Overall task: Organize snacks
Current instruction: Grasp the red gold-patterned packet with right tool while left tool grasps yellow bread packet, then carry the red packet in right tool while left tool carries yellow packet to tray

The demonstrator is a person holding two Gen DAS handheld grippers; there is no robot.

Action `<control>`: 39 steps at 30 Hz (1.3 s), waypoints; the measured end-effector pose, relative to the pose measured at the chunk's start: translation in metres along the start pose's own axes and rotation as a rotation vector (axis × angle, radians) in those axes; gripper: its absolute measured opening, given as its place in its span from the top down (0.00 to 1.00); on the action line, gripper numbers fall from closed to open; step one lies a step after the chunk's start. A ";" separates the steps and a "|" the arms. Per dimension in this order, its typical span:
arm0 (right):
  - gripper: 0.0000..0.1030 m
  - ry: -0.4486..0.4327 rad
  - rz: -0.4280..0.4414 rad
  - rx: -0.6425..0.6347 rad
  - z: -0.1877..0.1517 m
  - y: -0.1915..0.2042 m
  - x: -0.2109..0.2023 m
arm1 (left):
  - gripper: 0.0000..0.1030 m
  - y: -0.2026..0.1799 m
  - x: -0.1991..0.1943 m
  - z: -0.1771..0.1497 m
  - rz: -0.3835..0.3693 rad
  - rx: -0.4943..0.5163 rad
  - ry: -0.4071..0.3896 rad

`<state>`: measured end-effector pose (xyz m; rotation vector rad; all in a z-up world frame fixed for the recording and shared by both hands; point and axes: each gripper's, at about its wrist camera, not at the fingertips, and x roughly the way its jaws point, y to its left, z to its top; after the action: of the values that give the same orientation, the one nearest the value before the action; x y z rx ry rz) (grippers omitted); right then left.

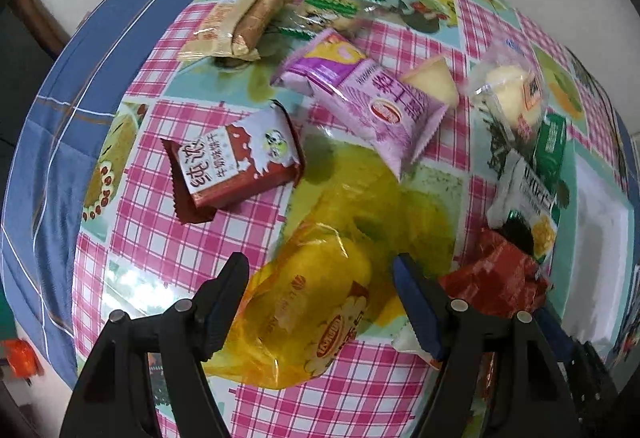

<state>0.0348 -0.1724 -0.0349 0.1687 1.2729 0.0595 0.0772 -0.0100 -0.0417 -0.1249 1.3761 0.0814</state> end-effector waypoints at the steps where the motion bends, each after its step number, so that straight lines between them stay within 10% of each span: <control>1: 0.46 0.003 0.009 0.006 0.000 -0.001 0.000 | 0.27 -0.001 0.002 -0.001 0.006 0.004 0.004; 17: 0.53 0.010 0.049 0.045 -0.005 -0.014 -0.001 | 0.53 0.010 0.020 -0.008 0.064 0.000 -0.003; 39: 0.60 -0.011 0.111 0.101 -0.003 -0.023 -0.016 | 0.57 0.015 -0.012 0.003 0.032 -0.027 -0.075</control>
<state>0.0264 -0.1967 -0.0237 0.3256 1.2560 0.0896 0.0754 0.0049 -0.0296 -0.1218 1.3026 0.1300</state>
